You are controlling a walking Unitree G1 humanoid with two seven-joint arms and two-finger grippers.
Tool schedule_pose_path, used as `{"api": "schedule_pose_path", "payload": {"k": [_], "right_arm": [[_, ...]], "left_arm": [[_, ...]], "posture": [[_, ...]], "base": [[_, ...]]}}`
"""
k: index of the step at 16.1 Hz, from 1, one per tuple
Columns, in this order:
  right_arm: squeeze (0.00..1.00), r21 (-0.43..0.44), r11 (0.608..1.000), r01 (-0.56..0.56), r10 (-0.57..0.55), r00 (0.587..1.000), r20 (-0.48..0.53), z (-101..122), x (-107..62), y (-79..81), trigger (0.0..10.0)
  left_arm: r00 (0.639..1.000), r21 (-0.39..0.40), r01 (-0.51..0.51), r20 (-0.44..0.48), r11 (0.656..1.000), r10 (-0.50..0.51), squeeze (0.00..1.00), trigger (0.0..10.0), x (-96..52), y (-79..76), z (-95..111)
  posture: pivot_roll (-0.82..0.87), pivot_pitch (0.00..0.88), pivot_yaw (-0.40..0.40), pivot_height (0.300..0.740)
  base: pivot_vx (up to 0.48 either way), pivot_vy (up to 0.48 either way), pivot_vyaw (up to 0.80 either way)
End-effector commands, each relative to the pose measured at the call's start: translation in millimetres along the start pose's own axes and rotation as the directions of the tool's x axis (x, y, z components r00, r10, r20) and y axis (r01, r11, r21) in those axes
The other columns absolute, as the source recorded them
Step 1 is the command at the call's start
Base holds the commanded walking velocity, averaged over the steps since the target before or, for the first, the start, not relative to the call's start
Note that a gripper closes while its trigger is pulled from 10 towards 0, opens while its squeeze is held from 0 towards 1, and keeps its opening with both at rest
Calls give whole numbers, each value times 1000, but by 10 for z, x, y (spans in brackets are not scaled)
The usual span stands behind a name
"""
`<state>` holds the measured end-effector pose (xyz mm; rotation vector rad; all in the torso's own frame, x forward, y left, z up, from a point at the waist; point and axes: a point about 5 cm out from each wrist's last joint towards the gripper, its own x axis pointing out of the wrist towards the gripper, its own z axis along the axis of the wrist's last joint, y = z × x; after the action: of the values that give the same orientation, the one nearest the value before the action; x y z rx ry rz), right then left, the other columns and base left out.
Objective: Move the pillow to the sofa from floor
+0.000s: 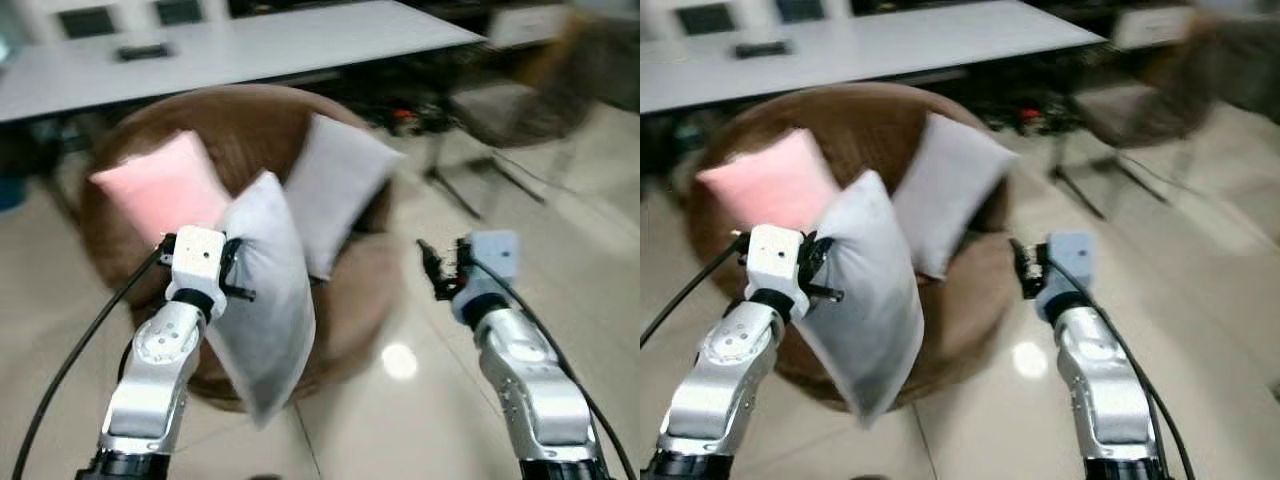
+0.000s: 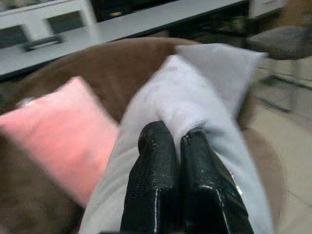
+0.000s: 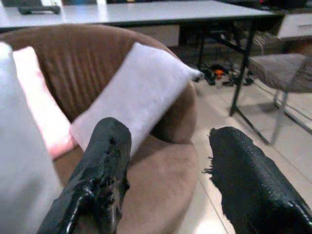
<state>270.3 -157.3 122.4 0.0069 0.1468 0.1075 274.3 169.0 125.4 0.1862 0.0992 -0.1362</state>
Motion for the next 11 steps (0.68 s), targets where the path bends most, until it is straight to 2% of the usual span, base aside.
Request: {"api": "schedule_pose_path", "payload": {"k": [1,11], "right_arm": [[0,15,1000,10,-10,1000,15,31,25,29,10000],[0,-14,1000,7,-7,1000,23,39,40,17,10000]], "left_arm": [[997,16,-28,70,999,27,0,10000,6,82,152],[997,17,-24,76,1000,23,0,10000,18,69,164]], "posture": [[33,0,41,740],[35,0,39,740]], "base": [[356,0,0],[353,0,0]]}}
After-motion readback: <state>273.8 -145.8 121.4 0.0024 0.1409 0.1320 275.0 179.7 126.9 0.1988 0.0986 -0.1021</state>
